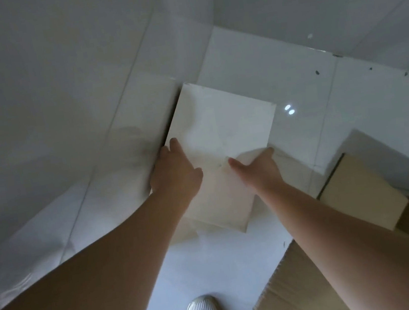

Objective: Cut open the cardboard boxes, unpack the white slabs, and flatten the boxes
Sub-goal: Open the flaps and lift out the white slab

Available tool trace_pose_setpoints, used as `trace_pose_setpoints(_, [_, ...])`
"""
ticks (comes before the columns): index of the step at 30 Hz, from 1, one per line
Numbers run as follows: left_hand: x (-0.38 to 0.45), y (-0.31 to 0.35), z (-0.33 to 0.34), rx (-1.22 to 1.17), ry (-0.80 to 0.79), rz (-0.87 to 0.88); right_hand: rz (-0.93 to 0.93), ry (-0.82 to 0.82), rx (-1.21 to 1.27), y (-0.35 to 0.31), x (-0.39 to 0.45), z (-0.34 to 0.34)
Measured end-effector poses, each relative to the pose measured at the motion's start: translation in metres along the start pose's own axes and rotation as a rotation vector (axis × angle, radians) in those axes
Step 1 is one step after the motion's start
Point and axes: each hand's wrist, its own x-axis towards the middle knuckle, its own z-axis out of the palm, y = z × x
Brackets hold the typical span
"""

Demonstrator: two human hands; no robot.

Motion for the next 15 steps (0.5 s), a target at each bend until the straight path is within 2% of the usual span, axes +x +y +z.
trace_pose_setpoints(7, [-0.05, 0.031, -0.037, -0.039, 0.059, 0.005, -0.43, 0.059, -0.091, -0.038, -0.065, -0.098])
trace_pose_setpoints(10, [-0.084, 0.061, -0.045, -0.06, 0.055, 0.047, -0.461, 0.056, -0.094, -0.028, -0.091, -0.155])
trace_pose_setpoints(15, [-0.156, 0.127, -0.039, -0.12, 0.04, 0.104, -0.431, 0.077, -0.146, 0.043, -0.13, -0.24])
